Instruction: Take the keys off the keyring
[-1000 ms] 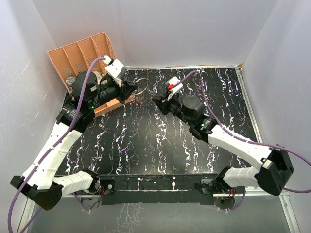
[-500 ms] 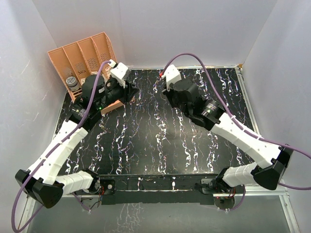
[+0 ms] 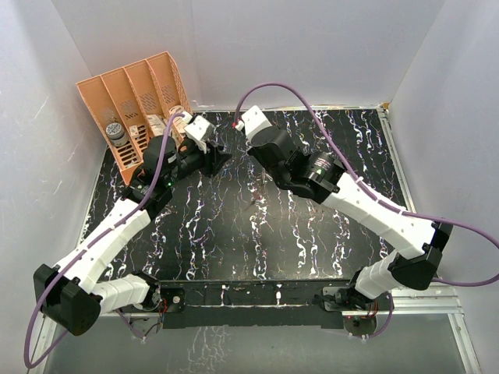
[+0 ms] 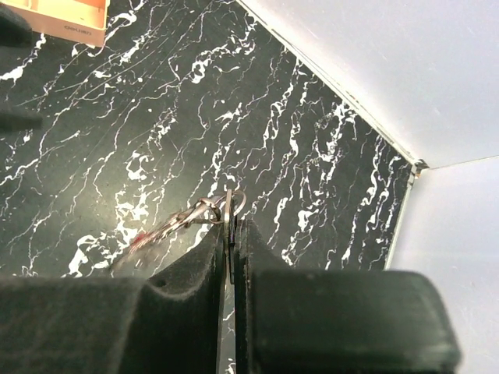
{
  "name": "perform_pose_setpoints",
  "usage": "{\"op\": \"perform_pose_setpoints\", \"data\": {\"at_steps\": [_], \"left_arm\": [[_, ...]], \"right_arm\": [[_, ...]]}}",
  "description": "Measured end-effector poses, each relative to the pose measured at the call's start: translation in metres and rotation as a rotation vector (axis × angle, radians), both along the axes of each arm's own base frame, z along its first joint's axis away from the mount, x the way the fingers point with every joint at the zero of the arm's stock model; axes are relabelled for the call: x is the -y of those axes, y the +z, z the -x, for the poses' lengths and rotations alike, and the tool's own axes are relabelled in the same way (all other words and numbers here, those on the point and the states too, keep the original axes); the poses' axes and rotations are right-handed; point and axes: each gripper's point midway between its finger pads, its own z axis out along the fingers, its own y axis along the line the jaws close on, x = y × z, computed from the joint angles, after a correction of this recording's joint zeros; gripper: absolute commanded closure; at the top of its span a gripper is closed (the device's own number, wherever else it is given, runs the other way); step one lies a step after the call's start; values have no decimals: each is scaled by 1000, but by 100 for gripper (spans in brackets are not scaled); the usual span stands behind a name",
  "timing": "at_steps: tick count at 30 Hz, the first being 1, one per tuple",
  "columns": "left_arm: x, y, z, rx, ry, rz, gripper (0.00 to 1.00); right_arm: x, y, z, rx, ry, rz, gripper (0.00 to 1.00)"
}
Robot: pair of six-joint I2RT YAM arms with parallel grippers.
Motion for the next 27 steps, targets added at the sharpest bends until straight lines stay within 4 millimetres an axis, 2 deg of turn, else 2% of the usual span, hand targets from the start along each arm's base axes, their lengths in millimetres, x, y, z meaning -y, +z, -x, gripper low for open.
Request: {"op": "perform_pose_setpoints", "data": {"at_steps": [1, 2, 9, 16, 20, 27], "left_arm": [[2, 2, 3, 11, -16, 21, 40], [4, 3, 5, 24, -29, 39, 39], [15, 35, 34, 167, -159, 234, 38], [24, 63, 48, 276, -259, 359, 36], [30, 59, 47, 285, -288, 385, 29], [39, 35, 34, 251, -277, 392, 27]], "right_arm": [[0, 1, 2, 4, 1, 8, 100], [-1, 1, 3, 8, 2, 16, 100], [3, 6, 1, 32, -12, 35, 100], [-2, 10, 0, 52, -3, 20, 100], [-4, 11, 0, 56, 2, 15, 100], [-7, 13, 2, 60, 8, 2, 100]]}}
